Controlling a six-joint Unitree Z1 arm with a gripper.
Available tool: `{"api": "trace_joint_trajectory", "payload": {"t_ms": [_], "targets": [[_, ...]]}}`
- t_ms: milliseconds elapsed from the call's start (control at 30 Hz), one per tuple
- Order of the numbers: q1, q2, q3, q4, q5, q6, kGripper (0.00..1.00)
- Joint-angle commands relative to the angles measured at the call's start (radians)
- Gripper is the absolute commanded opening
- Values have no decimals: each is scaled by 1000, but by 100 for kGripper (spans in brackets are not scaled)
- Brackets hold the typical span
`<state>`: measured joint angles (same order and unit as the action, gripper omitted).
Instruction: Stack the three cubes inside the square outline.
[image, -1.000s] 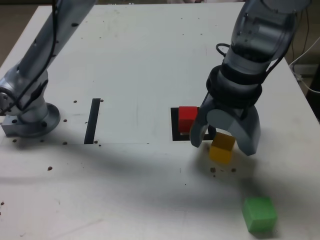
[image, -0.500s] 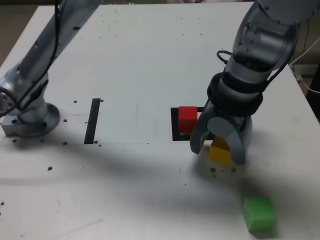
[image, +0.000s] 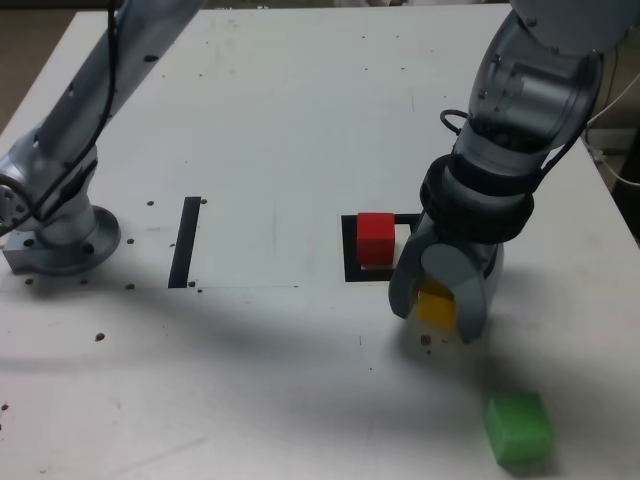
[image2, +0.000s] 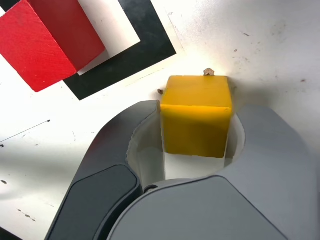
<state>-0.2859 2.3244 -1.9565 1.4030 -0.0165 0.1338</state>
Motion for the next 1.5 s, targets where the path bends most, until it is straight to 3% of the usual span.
{"api": "trace_joint_trajectory", "payload": {"t_ms": [0,233,533,700,867,1067,1267,1467], "targets": [[-2,1,1,-2,-1,-2,30],[-2,-14,2,6,10,-5,30],[1,-129,-6,86,84,-58,30],[20,-191,3,129,102,-122,30],[53,-232,35,154,90,-210,30],[91,-238,61,147,50,-267,30],[129,-234,90,124,18,-284,30],[162,-236,125,105,9,-270,30]]}}
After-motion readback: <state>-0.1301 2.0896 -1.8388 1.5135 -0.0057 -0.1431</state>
